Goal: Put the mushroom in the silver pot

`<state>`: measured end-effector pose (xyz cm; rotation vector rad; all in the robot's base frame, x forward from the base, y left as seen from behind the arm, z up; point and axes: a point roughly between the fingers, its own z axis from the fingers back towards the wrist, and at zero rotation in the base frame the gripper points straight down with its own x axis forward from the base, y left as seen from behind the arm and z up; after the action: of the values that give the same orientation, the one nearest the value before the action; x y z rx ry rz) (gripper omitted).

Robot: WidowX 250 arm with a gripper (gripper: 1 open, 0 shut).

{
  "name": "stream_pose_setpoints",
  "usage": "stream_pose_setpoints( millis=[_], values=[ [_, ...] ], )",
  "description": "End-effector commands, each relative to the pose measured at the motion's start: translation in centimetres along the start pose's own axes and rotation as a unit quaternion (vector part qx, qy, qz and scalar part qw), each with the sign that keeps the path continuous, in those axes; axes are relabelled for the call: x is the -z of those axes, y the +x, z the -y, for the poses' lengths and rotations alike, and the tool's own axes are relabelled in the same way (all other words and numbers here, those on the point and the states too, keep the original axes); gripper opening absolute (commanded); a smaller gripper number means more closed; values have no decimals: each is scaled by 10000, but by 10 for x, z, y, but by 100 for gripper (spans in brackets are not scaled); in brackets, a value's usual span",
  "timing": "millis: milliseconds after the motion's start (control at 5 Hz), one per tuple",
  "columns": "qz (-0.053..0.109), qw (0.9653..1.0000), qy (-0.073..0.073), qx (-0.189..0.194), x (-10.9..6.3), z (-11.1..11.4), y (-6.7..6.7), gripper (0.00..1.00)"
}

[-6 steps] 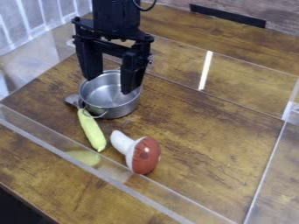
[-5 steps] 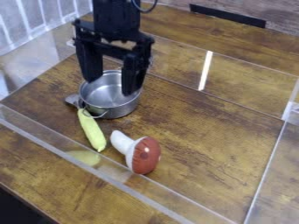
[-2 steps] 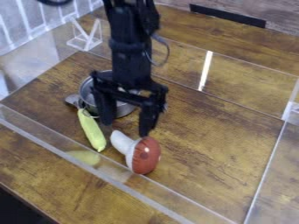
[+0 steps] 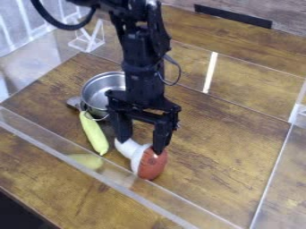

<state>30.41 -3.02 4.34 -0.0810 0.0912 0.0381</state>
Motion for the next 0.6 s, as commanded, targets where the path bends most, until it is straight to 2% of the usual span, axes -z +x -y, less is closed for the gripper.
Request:
stream_pose_setpoints(
  millis=[0,400],
  values=[
    [105,9999,-30,-26,-3,-12,6,100],
    [79,9999,-72,64,16,-15,2,100]
  ],
)
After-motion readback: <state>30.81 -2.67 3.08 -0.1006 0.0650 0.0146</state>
